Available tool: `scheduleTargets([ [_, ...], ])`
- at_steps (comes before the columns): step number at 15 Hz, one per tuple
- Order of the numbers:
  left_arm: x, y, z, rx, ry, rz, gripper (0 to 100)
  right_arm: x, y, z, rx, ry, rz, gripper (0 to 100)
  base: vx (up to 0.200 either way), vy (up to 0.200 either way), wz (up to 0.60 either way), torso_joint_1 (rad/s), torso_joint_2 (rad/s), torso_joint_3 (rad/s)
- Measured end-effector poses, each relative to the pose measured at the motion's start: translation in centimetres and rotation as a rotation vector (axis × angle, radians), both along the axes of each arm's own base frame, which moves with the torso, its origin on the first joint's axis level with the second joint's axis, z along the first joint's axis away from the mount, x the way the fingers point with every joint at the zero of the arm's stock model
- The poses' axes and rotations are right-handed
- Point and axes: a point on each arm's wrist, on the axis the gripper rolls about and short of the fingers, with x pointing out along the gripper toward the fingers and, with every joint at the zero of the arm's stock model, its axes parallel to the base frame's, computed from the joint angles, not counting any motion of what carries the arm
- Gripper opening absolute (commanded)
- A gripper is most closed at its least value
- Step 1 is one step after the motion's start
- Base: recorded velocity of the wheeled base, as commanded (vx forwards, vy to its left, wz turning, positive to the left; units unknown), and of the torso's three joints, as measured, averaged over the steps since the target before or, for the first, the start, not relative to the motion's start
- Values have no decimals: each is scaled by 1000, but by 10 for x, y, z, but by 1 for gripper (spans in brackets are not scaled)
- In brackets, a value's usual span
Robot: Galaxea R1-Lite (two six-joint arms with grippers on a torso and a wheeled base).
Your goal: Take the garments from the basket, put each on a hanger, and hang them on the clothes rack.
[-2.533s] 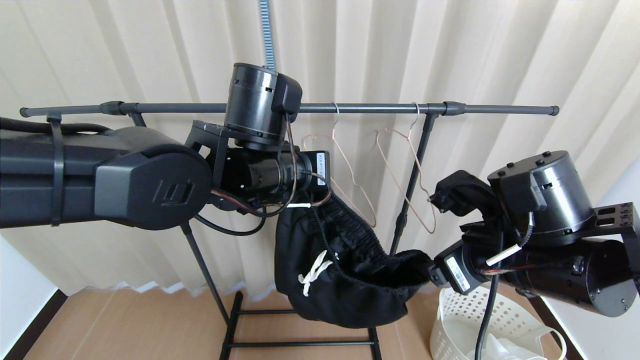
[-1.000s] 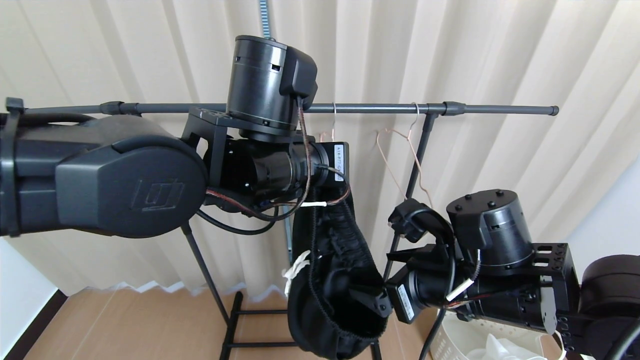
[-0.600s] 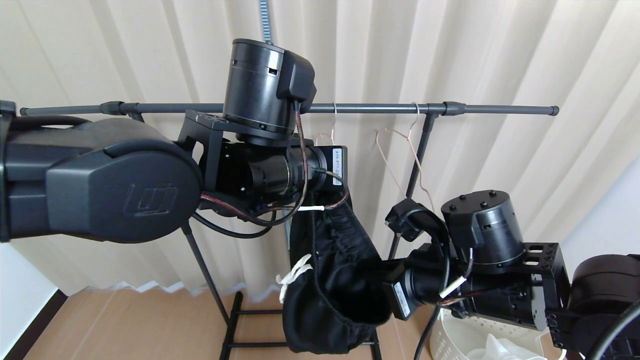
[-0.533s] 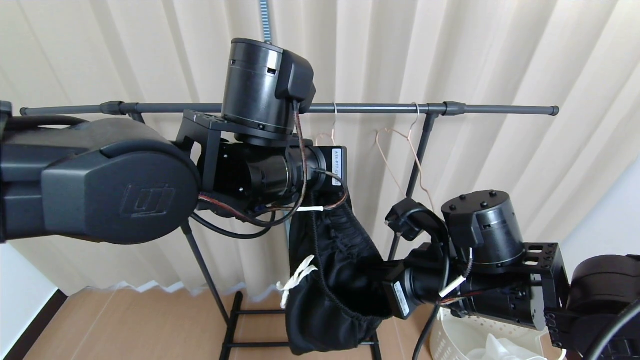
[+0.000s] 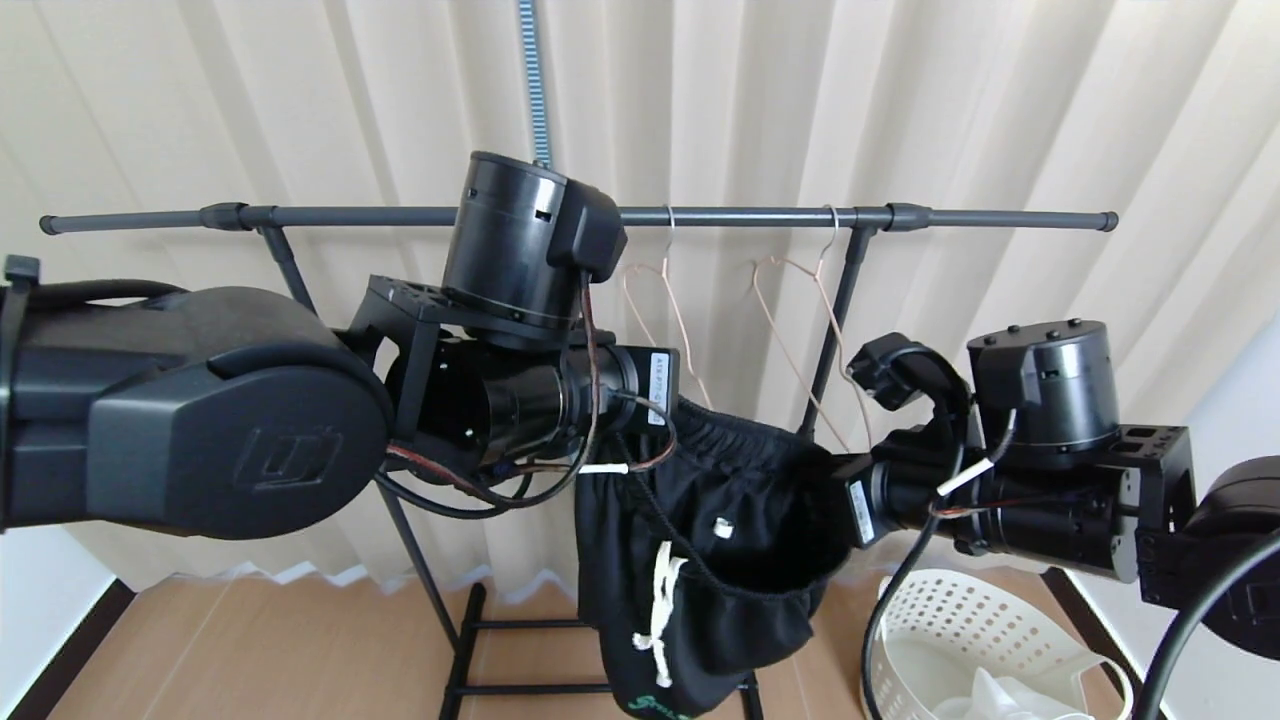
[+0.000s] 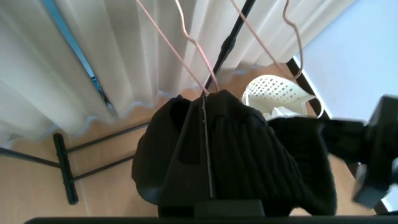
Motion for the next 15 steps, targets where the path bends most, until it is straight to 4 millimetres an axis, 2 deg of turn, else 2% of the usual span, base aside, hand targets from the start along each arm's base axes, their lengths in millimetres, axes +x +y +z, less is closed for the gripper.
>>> scheduleTargets([
  [3,-2,1,-9,25,23,-4,100,1,-15,13,5,-48,-40,0,0,0,0,0,0,0],
  [7,-1,0,-11,18,35,-28,100,-3,-31,24,-53,-114,-40,0,0,0,0,0,0,0],
  [11,-6,1,-6,-78,104,-184,100,2,-52,27,-95,-139,-98,0,0,0,0,0,0,0],
  [15,-16,23,12,-242,191,-394,100,2,-57,26,-118,-142,-106,0,0,0,0,0,0,0],
])
